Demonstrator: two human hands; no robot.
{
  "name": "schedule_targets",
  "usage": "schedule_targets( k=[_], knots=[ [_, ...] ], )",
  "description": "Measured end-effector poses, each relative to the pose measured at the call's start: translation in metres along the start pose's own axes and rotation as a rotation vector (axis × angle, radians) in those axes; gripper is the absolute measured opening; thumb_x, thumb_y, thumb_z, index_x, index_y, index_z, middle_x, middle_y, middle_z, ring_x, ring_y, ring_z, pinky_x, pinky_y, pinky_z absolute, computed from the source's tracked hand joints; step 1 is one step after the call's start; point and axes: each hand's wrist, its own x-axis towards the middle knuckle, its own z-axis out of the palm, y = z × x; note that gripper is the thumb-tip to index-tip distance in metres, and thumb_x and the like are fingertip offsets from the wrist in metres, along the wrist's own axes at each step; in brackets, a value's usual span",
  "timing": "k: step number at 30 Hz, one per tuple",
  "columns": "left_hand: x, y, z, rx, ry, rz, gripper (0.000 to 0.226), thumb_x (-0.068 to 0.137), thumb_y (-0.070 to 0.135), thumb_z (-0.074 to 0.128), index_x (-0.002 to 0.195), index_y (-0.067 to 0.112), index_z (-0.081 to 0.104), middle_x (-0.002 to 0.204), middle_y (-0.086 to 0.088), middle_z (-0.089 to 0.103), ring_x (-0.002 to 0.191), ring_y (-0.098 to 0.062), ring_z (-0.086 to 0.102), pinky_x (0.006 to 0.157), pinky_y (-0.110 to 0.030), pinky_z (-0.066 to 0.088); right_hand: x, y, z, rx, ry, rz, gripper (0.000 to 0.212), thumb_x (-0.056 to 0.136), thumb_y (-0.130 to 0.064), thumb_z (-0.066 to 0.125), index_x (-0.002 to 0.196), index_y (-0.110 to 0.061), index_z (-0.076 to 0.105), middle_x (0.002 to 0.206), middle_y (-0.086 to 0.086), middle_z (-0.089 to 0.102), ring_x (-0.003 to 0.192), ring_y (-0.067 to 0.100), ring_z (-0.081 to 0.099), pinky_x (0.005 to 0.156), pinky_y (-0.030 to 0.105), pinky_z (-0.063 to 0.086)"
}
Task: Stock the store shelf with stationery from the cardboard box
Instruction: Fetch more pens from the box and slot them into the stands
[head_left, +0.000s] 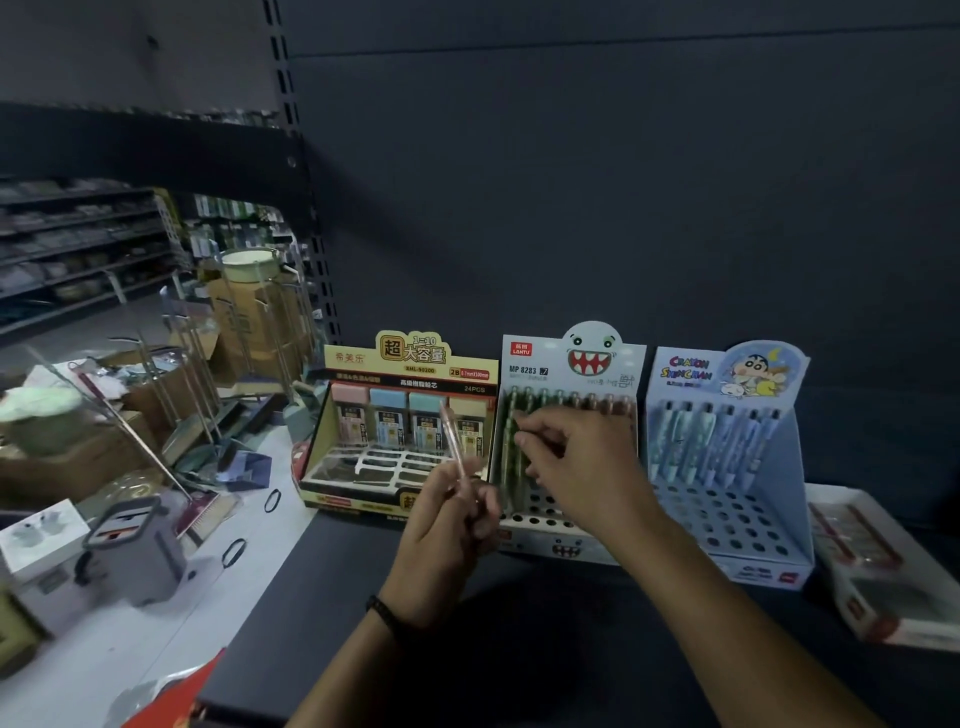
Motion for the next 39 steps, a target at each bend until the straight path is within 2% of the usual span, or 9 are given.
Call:
schedule_targets(
  k=[2, 4, 8, 13, 19, 23, 28, 33, 39],
  knots=[
    [-0.002, 0.000, 0.002, -0.019, -0.036, 0.005, 0.014, 0.103, 0.002, 0.040, 0.103, 0.013, 0.047, 0.082, -0.011, 0.056, 0.064, -0.017, 0.039, 0.060, -0.029, 0.038, 0.001, -0.004, -0.004, -0.084, -0.045, -0.023, 0.018, 0.101, -0.023, 0.070, 0.115, -0.027, 0.080, 0.102, -0.018, 0.079, 0.071, -0.001, 0.073, 0.076, 0.035, 0.064],
    [-0.004, 0.003, 0.002, -0.038, -0.082, 0.017, 0.009, 0.100, 0.008, 0.047, 0.108, 0.011, 0.048, 0.091, -0.013, 0.060, 0.068, -0.019, 0.048, 0.065, -0.033, 0.044, 0.001, -0.008, -0.008, -0.126, -0.054, -0.038, 0.024, 0.102, -0.023, 0.067, 0.122, -0.029, 0.078, 0.101, -0.017, 0.079, 0.072, -0.003, 0.072, 0.076, 0.031, 0.064],
    [-0.008, 0.007, 0.006, -0.042, -0.114, 0.008, 0.034, 0.098, 0.009, 0.051, 0.129, -0.006, 0.053, 0.092, -0.016, 0.058, 0.079, -0.025, 0.060, 0.071, -0.034, 0.055, -0.006, -0.011, -0.015, -0.043, -0.001, -0.014, 0.033, 0.102, -0.024, 0.067, 0.134, -0.032, 0.070, 0.073, -0.012, 0.073, 0.062, 0.008, 0.071, 0.065, 0.033, 0.063],
    [-0.007, 0.003, 0.011, -0.068, -0.117, -0.053, 0.033, 0.097, 0.010, 0.054, 0.127, -0.001, 0.065, 0.096, -0.020, 0.061, 0.081, -0.024, 0.063, 0.073, -0.033, 0.056, -0.011, -0.015, -0.030, 0.191, -0.045, 0.010, 0.033, 0.098, -0.030, 0.073, 0.131, -0.036, 0.070, 0.087, -0.008, 0.075, 0.074, 0.011, 0.073, 0.074, 0.036, 0.063],
    [-0.014, 0.001, 0.044, -0.086, -0.183, -0.102, 0.027, 0.099, 0.002, 0.059, 0.123, -0.002, 0.069, 0.088, -0.014, 0.066, 0.074, -0.020, 0.064, 0.073, -0.032, 0.059, -0.019, -0.019, -0.058, 0.316, -0.039, 0.001, 0.042, 0.094, -0.007, 0.078, 0.131, -0.026, 0.071, 0.081, -0.004, 0.078, 0.077, 0.010, 0.076, 0.081, 0.015, 0.055],
    [-0.013, -0.003, 0.061, -0.017, -0.143, -0.097, 0.026, 0.101, -0.008, 0.053, 0.120, -0.003, 0.071, 0.098, -0.019, 0.071, 0.080, -0.024, 0.071, 0.080, -0.038, 0.063, -0.021, -0.012, -0.070, 0.303, 0.014, 0.011, 0.041, 0.093, -0.006, 0.079, 0.125, -0.029, 0.073, 0.076, 0.002, 0.075, 0.076, 0.014, 0.075, 0.079, 0.023, 0.058],
    [-0.011, -0.013, 0.069, 0.406, -0.093, 0.146, 0.023, 0.099, 0.005, 0.068, 0.119, 0.016, 0.074, 0.102, -0.002, 0.081, 0.099, -0.022, 0.077, 0.088, -0.040, 0.063, -0.021, 0.000, -0.082, 0.268, 0.121, 0.037, 0.042, 0.093, -0.009, 0.080, 0.128, -0.031, 0.071, 0.076, -0.001, 0.077, 0.075, 0.013, 0.076, 0.081, 0.036, 0.061],
    [-0.021, -0.038, 0.068, 0.897, -0.104, 0.436, 0.016, 0.096, 0.022, 0.069, 0.104, 0.035, 0.069, 0.109, 0.020, 0.070, 0.102, 0.000, 0.066, 0.086, -0.020, 0.054, -0.015, 0.013, -0.089, 0.141, 0.404, 0.043, 0.031, 0.092, -0.017, 0.082, 0.117, -0.031, 0.072, 0.076, -0.009, 0.076, 0.075, 0.003, 0.074, 0.076, 0.031, 0.060],
    [-0.022, -0.049, 0.069, 1.242, -0.354, 0.670, 0.026, 0.090, 0.012, 0.067, 0.114, 0.023, 0.068, 0.116, 0.007, 0.063, 0.109, -0.019, 0.058, 0.092, -0.035, 0.050, -0.007, 0.030, -0.070, -0.104, 0.397, -0.010, 0.028, 0.093, -0.024, 0.080, 0.121, -0.027, 0.075, 0.082, -0.010, 0.077, 0.078, 0.002, 0.072, 0.081, 0.037, 0.062]
  ],
)
